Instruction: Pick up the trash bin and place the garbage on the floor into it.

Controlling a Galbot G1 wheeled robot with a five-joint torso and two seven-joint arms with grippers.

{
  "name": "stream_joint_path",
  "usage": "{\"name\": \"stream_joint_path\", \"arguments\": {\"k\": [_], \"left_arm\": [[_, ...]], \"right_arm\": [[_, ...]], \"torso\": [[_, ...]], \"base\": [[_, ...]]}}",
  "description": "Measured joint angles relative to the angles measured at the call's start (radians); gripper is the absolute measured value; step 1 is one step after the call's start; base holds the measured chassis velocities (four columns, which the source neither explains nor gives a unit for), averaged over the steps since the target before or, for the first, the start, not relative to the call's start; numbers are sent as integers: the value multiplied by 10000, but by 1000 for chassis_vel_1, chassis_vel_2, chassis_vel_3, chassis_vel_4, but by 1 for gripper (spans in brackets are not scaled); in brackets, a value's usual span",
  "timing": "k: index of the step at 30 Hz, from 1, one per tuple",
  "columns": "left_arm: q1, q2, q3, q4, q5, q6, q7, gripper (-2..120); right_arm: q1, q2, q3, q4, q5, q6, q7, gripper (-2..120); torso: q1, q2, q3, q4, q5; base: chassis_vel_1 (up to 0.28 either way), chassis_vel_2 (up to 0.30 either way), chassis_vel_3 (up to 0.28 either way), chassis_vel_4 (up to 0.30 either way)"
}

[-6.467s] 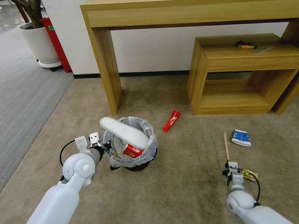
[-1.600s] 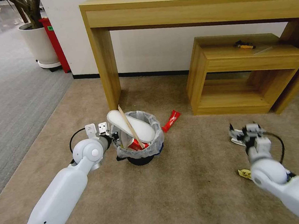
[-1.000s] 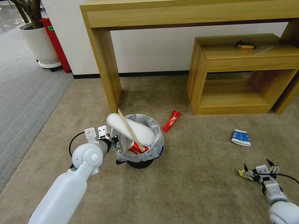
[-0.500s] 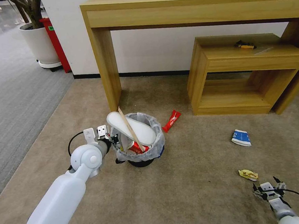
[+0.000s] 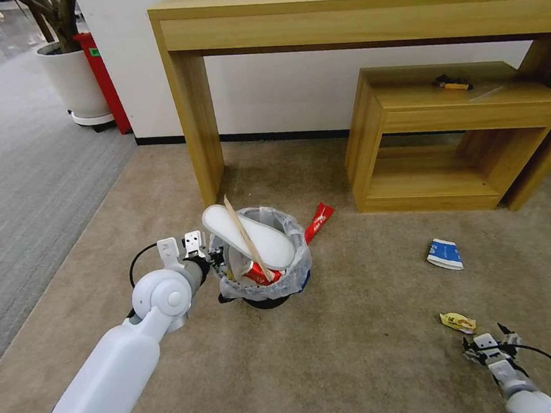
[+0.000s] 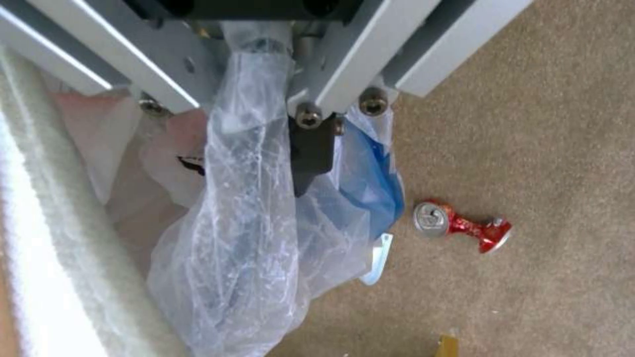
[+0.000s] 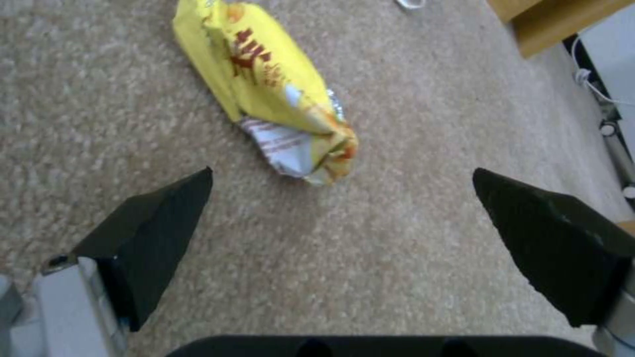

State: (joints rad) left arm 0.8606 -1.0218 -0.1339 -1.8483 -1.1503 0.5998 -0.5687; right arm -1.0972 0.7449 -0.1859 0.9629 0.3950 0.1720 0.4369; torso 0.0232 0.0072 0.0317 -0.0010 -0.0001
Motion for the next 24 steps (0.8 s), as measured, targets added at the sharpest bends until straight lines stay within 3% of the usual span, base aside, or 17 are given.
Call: {"name": "stream_joint_path", "arguments": {"k": [20,24], "left_arm": [[183,-163,-52,-86,135,-38,75,0],[202,-196,-28,-32,200,-54,172,0]], "right_arm": [[1000,731,-407,-1786,-451,426,-424,99],[1072,842,-363,-2068,-591,533,-484,93]], "torso": [[-2,2,-3,-1,-15],[-2,3,-2,2,-9]], "base": [[0,0,0,0],[0,0,0,0]]}}
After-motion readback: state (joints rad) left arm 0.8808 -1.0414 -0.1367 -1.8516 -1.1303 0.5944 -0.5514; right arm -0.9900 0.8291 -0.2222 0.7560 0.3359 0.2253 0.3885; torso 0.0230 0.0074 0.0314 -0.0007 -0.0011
